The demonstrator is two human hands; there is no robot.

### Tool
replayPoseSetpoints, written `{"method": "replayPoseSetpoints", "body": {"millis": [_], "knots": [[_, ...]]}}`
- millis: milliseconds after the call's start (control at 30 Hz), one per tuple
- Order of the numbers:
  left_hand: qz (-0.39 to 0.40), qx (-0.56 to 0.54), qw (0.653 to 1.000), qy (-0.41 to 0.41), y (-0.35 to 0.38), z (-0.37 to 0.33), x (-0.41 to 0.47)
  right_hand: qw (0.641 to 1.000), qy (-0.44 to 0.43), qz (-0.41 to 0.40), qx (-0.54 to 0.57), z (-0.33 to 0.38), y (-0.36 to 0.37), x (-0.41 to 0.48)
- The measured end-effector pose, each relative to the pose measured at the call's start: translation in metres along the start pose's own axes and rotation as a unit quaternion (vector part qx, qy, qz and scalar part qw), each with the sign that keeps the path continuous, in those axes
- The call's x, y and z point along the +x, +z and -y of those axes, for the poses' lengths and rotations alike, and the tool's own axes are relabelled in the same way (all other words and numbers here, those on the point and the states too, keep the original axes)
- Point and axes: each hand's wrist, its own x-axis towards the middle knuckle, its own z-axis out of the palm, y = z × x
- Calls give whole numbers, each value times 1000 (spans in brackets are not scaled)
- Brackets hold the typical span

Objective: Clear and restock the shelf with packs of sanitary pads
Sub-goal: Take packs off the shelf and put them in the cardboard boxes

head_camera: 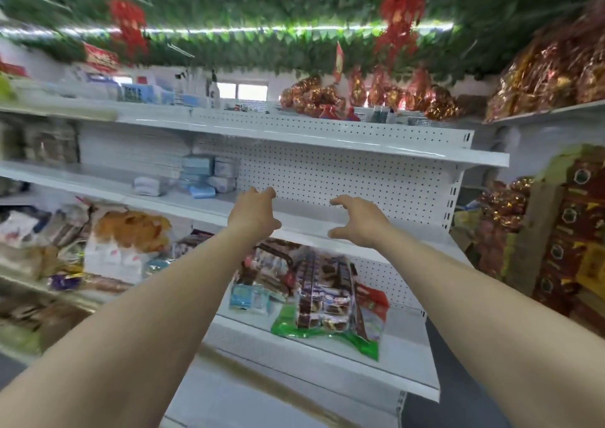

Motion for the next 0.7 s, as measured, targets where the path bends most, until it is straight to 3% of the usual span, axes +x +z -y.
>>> {"method": "replayPoseSetpoints", "body": {"millis": [300, 700], "knots": [[-9, -3, 999, -38, -44, 128, 12, 999, -26, 27, 16, 115, 55, 42], [15, 10, 993, -116, -18, 283, 111, 997, -23, 47, 62, 177, 147, 187]]}}
